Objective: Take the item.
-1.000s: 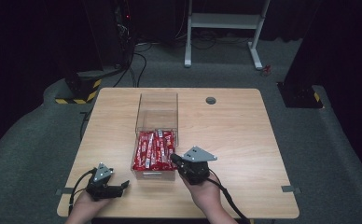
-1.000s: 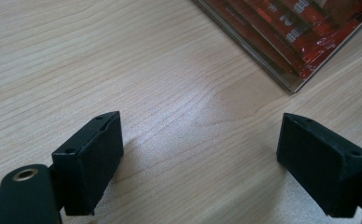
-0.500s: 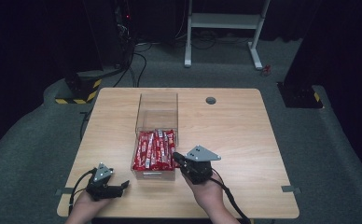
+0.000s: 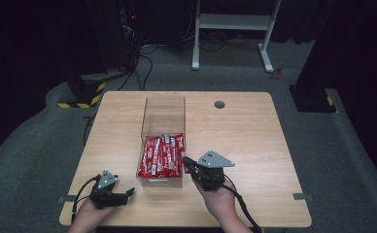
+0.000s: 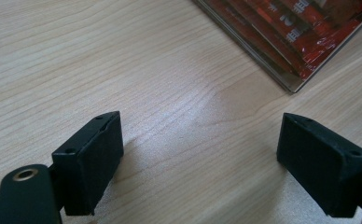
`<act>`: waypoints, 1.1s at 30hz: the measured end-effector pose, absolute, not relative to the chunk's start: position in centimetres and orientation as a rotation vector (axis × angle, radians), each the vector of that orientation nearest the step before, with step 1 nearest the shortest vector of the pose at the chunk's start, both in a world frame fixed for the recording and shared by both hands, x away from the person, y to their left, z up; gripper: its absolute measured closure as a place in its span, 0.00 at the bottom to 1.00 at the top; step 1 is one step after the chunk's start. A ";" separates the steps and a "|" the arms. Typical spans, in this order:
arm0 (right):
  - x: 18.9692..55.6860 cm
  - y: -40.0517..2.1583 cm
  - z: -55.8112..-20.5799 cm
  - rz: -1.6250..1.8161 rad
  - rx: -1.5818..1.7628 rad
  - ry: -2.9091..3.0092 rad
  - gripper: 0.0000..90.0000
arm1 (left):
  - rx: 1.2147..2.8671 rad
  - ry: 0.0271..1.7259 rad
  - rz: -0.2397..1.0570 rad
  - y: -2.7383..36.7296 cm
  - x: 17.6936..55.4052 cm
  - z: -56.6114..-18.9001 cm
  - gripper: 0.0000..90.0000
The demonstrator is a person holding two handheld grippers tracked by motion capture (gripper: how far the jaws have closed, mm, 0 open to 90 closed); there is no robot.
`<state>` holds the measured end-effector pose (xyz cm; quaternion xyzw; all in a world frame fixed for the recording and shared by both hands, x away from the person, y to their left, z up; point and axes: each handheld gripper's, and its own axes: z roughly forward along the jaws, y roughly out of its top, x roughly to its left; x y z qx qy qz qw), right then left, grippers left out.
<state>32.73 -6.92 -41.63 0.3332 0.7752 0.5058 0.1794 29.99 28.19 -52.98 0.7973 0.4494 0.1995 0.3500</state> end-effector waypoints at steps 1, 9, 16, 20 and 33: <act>32.7 -7.0 -41.6 1.427 0.940 2.189 1.00 | 2.065 1.164 0.517 28.2 30.0 -53.0 0.17; 33.0 -7.9 -41.6 1.429 0.956 2.167 1.00 | 2.066 1.163 0.517 28.2 30.0 -53.0 0.17; 33.3 -9.0 -41.7 1.427 0.981 2.146 1.00 | 2.062 1.167 0.514 28.2 30.0 -53.0 0.17; 33.6 -9.8 -41.9 1.420 0.995 2.133 1.00 | 2.063 1.167 0.513 28.2 30.0 -53.0 0.17; 34.6 -12.8 -42.5 1.396 1.056 2.066 1.00 | 2.057 1.173 0.513 28.1 30.1 -53.0 0.17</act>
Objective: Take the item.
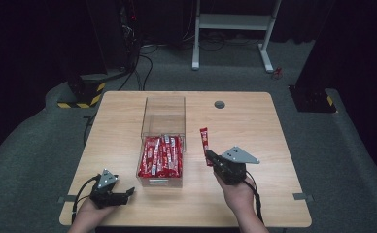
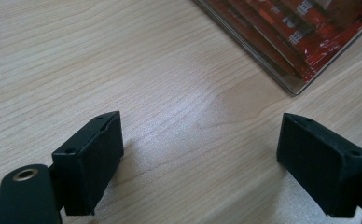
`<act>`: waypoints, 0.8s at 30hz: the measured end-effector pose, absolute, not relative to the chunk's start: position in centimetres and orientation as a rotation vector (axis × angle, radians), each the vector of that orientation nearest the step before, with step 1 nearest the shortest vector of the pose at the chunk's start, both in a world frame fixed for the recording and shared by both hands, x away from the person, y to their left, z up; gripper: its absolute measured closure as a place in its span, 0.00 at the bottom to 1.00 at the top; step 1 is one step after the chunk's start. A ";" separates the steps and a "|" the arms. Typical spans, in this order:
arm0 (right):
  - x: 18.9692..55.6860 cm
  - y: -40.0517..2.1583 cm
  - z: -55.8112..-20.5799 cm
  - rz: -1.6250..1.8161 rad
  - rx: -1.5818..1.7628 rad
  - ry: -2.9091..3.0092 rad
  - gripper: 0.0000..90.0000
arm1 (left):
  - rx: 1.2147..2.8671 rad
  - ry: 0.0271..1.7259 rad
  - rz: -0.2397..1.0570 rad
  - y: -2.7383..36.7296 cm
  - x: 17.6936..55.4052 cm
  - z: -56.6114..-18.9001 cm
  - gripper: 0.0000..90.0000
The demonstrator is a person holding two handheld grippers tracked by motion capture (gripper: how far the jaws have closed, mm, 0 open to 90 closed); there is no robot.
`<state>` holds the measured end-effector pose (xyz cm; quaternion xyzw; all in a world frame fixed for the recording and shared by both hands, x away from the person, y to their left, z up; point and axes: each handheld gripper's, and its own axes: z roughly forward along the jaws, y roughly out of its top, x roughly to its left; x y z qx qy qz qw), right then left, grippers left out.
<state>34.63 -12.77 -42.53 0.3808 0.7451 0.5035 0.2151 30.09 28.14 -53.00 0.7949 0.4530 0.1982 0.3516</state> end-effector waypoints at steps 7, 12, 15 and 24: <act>35.0 -14.0 -42.9 1.362 1.073 2.036 1.00 | 2.058 1.173 0.513 28.1 30.1 -53.0 0.17; 35.3 -14.6 -43.2 1.351 1.095 2.021 1.00 | 2.058 1.173 0.513 28.1 30.1 -53.0 0.17; 35.6 -14.9 -43.4 1.340 1.102 2.019 1.00 | 2.058 1.173 0.514 28.1 30.1 -53.0 0.17; 36.2 -15.1 -44.3 1.300 1.123 2.019 1.00 | 2.057 1.172 0.514 28.1 30.1 -53.0 0.17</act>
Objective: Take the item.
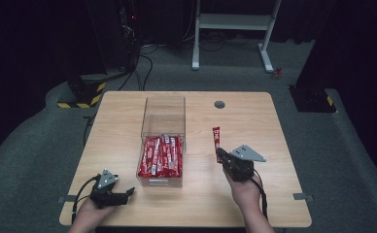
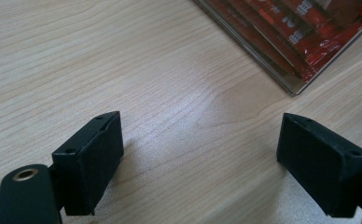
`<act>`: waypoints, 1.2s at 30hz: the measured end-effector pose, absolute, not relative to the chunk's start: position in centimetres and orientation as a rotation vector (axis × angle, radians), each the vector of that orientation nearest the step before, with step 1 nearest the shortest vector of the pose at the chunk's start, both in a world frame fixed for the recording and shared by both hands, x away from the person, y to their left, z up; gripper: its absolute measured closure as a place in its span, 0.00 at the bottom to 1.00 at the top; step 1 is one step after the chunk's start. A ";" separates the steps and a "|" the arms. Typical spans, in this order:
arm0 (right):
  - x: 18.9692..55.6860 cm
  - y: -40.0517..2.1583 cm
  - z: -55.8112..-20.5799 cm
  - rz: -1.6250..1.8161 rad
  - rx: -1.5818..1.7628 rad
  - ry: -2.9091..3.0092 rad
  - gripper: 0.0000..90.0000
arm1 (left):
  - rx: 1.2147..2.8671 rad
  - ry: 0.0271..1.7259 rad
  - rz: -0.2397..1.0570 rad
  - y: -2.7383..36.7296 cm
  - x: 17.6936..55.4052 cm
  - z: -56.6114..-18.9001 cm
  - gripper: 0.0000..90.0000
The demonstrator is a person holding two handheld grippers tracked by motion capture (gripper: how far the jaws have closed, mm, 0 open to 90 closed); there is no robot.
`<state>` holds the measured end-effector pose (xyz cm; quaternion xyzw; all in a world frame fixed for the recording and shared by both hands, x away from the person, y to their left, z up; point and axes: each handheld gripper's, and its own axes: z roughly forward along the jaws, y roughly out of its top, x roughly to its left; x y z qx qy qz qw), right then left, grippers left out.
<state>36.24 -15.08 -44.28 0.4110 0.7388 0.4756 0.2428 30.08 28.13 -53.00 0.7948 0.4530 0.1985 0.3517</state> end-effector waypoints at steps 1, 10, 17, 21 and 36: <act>36.3 -15.1 -44.4 1.294 1.128 2.020 1.00 | 2.057 1.173 0.514 28.1 30.1 -53.0 0.17; 37.3 -15.5 -45.9 1.245 1.171 2.040 1.00 | 2.056 1.174 0.514 28.1 30.0 -53.0 0.17; 38.2 -15.6 -47.1 1.212 1.203 2.060 1.00 | 2.055 1.174 0.514 28.1 30.0 -53.0 0.17; 38.5 -15.4 -47.7 1.196 1.214 2.075 1.00 | 2.056 1.174 0.515 28.1 30.0 -53.0 0.17; 39.9 -14.6 -50.2 1.115 1.268 2.130 1.00 | 2.057 1.174 0.516 28.1 30.0 -53.0 0.17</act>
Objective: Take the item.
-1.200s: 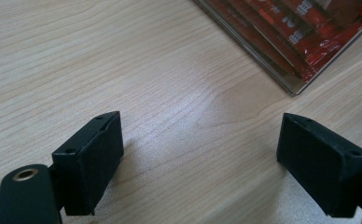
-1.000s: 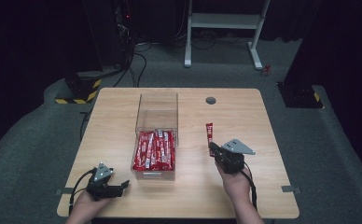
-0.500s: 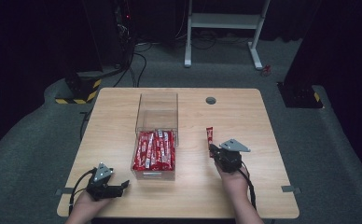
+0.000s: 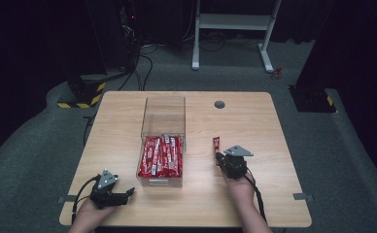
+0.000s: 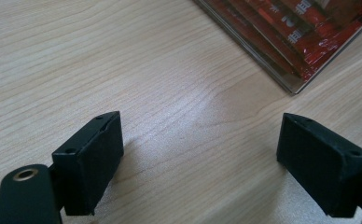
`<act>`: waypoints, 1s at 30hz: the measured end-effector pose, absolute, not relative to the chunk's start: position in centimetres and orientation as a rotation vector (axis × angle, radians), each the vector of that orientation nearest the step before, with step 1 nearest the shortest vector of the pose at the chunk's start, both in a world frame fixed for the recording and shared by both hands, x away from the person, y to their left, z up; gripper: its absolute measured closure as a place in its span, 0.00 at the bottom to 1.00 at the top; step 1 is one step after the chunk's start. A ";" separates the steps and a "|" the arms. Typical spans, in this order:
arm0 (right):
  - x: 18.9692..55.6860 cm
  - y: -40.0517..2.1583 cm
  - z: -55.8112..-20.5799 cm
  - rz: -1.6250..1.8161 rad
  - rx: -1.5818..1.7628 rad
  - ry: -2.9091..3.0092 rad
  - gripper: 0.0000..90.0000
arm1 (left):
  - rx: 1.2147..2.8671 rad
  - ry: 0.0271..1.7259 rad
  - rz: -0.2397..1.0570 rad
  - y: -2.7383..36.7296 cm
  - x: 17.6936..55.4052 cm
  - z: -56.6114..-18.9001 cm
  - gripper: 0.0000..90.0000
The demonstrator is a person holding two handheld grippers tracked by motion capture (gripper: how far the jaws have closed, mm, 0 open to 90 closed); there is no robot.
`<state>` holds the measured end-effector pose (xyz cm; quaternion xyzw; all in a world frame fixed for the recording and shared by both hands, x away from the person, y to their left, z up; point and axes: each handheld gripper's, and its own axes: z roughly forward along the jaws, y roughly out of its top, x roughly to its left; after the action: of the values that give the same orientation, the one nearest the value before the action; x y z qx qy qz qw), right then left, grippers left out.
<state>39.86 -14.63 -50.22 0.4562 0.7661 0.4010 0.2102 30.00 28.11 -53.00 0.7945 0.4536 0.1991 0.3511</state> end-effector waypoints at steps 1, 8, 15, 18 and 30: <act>39.9 -14.5 -50.4 1.107 1.267 2.134 1.00 | 2.057 1.174 0.515 28.1 30.0 -53.0 0.17; 40.3 -14.5 -51.2 1.079 1.301 2.152 0.99 | 2.056 1.175 0.516 28.1 30.0 -53.0 0.17; 40.5 -14.5 -51.6 1.063 1.316 2.162 0.97 | 2.057 1.175 0.516 28.1 30.0 -53.0 0.17; 40.5 -14.4 -51.6 1.064 1.319 2.164 0.94 | 2.058 1.174 0.518 28.1 30.0 -53.0 0.17; 40.1 -14.4 -50.7 1.111 1.291 2.120 0.71 | 2.056 1.175 0.516 28.1 30.0 -53.0 0.17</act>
<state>40.09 -14.42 -50.71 0.4643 0.7622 0.3995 0.2094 29.97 28.11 -53.00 0.7943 0.4539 0.1992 0.3512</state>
